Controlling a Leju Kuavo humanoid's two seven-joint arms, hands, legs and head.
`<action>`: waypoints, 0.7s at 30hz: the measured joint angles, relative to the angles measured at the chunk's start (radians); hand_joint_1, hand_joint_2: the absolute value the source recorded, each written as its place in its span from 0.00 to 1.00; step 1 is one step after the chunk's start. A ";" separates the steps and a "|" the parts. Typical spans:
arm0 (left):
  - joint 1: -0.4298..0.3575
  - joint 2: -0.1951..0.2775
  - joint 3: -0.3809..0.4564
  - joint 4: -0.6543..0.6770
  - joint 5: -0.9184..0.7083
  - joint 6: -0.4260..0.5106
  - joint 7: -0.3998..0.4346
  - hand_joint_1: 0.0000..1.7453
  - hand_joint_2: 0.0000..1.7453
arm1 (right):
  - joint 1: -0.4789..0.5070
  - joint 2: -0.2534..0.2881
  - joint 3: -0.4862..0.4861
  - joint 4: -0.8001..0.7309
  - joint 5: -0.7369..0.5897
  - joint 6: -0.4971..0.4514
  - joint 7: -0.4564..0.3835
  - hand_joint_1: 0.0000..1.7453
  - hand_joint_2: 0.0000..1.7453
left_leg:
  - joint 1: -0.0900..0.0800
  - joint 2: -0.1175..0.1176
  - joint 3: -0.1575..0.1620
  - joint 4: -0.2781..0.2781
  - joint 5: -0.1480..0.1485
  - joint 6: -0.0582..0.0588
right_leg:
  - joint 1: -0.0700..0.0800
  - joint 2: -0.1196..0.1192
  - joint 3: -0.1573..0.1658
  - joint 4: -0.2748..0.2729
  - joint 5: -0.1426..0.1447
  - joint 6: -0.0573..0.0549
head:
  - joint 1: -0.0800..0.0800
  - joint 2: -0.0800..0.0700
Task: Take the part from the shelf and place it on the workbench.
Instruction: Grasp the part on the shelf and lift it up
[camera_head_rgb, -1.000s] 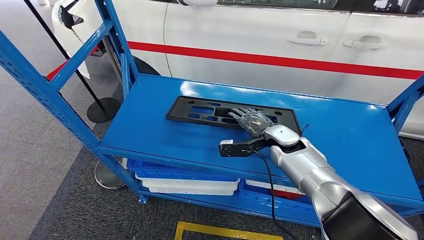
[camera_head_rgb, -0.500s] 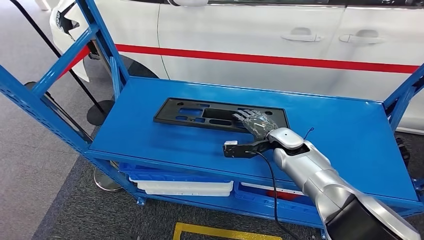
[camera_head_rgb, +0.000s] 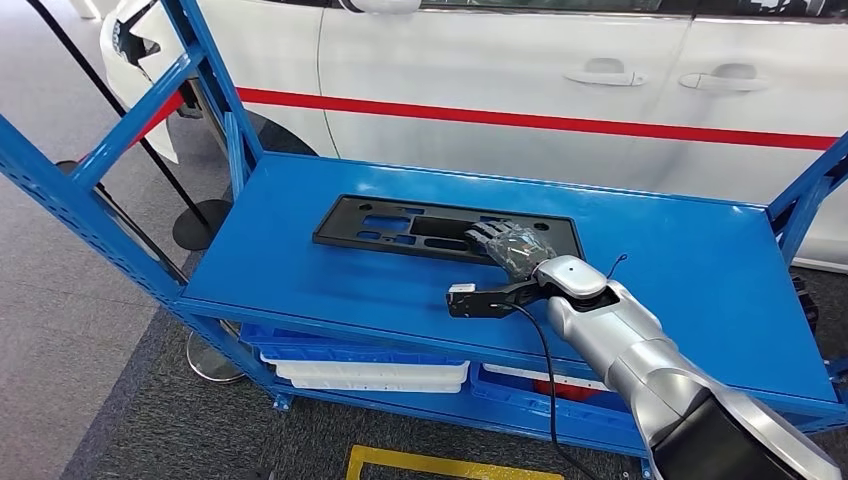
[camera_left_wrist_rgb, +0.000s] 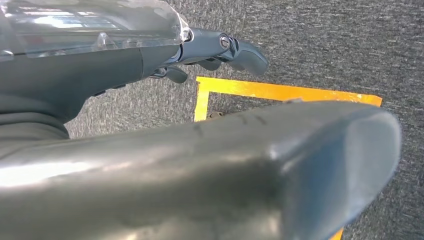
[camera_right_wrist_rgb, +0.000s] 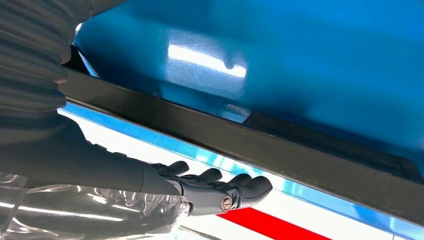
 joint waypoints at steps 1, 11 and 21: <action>0.000 0.000 0.000 0.000 0.000 0.000 0.000 0.00 0.00 | 0.000 0.000 0.000 0.000 0.000 0.000 0.000 0.00 1.00 | 0.000 0.000 -0.001 0.001 0.000 0.000 | 0.000 0.000 0.000 0.000 0.000 0.000 | 0.000 0.000; 0.000 0.000 0.000 0.000 -0.001 -0.006 0.001 0.00 0.00 | 0.003 0.000 0.000 0.000 -0.001 -0.011 0.005 0.00 1.00 | -0.002 0.000 -0.002 0.004 -0.001 0.002 | -0.002 0.000 0.000 0.000 0.001 0.002 | 0.000 0.000; 0.000 0.000 0.000 0.000 0.001 0.000 0.008 0.00 0.00 | 0.002 -0.010 0.000 0.000 0.001 -0.011 0.023 1.00 1.00 | -0.002 0.000 -0.002 0.004 -0.001 0.002 | -0.002 0.000 0.000 0.000 0.001 0.002 | 0.000 0.000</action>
